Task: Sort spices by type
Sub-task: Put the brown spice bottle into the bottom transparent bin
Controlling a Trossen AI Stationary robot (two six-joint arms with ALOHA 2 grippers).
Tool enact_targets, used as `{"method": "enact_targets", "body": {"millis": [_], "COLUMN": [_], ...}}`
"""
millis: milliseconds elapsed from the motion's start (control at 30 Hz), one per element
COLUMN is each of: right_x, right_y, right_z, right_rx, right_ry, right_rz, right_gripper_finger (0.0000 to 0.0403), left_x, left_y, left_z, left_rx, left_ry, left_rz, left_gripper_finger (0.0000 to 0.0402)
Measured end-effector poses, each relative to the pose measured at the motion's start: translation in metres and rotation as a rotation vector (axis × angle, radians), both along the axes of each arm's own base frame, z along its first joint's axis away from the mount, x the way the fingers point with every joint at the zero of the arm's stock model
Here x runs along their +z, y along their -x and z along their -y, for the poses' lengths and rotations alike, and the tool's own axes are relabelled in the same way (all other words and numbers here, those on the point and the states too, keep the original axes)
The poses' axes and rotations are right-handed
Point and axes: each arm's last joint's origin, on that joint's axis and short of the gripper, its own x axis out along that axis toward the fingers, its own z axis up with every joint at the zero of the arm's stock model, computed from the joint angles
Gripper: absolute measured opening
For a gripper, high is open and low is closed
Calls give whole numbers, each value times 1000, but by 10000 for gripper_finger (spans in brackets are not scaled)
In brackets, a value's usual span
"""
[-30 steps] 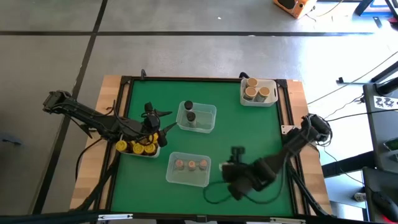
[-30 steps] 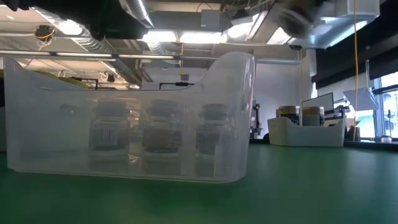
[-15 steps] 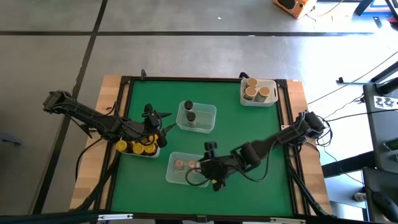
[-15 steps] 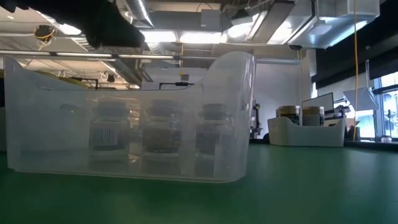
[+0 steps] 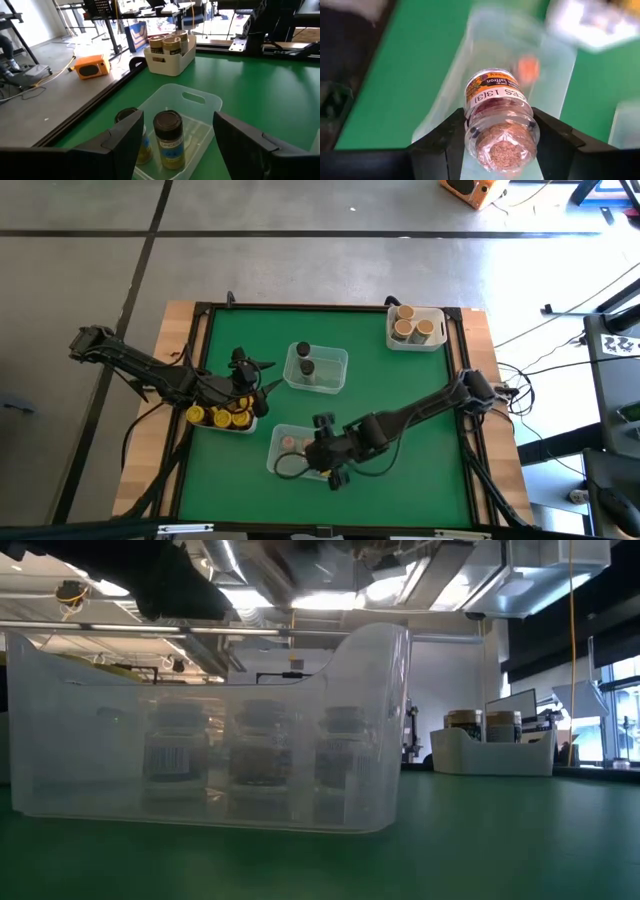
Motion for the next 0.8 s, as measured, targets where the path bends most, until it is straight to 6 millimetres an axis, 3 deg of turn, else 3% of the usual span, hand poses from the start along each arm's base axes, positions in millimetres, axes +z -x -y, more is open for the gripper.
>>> {"method": "enact_targets", "body": {"millis": [167,400,800], "right_x": [-16,-21,-44], "right_y": [8,17,-10], "right_z": [4,3,-3], "right_rx": [-82,-139,-74], "right_ry": [31,12,-61], "right_rz": [-176,-272,-184], "right_gripper_finger": [185,185,185], "left_x": [0,-2,-2], "left_y": [0,0,1], "left_z": [0,-1,-1], "left_rx": [0,2,1], "left_ry": [-1,-12,-13], "left_rz": [-2,-22,-22], "left_gripper_finger": [237,237,237]}}
